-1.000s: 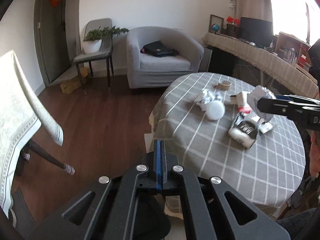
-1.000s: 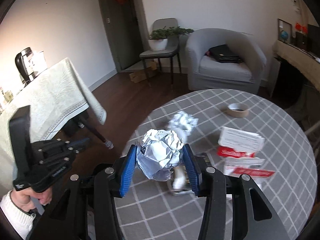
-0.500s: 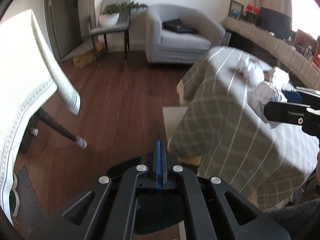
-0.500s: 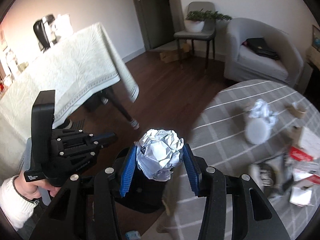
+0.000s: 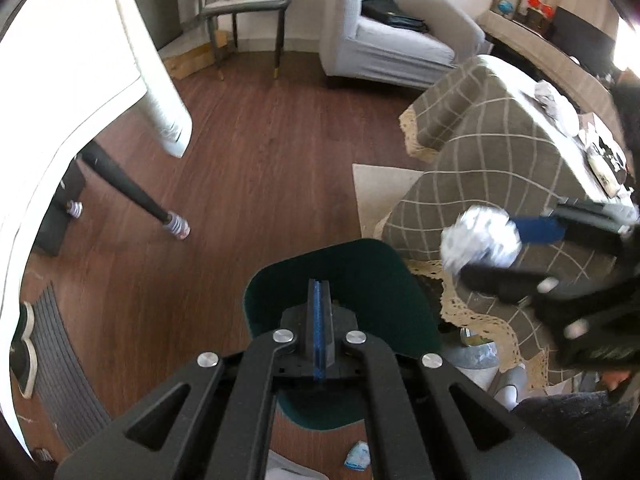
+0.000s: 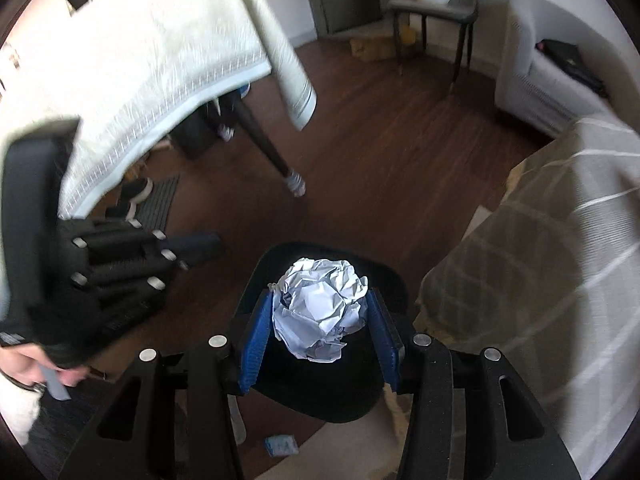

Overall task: Collect trash
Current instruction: 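Carry the foil ball and wipes pack to the green bin and release them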

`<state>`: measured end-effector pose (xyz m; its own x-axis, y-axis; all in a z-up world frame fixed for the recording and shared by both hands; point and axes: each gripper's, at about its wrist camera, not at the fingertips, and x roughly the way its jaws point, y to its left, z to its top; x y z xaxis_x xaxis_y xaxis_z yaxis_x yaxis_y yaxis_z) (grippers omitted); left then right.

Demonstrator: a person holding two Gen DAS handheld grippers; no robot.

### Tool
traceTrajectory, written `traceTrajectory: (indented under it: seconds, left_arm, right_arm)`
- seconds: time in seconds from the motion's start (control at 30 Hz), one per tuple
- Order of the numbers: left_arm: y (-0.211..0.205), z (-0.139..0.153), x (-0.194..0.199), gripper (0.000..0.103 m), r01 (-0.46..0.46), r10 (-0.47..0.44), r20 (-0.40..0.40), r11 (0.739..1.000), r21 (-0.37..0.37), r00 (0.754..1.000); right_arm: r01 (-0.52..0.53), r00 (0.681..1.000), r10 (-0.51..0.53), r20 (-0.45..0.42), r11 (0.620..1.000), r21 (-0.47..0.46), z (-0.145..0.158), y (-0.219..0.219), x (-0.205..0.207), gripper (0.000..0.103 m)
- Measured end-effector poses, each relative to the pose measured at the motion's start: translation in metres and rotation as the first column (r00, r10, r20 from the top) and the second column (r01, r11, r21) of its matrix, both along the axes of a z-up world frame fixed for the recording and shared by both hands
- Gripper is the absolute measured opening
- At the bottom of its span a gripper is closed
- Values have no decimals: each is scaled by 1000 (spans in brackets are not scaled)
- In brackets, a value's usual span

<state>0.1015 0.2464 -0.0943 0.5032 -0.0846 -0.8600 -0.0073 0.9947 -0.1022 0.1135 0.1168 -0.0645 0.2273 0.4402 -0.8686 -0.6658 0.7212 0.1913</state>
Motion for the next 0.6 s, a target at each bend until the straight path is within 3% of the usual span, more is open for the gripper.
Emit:
traceTrajectory:
  seconds: [0.43,0.6]
  left_arm:
    - [20,4,-8,0,-35,35,-11,999,-14,999]
    - [23,8,-7,0,-46,46,-1,999,-18,999]
  right_arm:
    - [-46,994,33,-103,991,-127,-67,31,-3,51]
    - [-50,990,29,-136,987,-151,-79,27,-5,57]
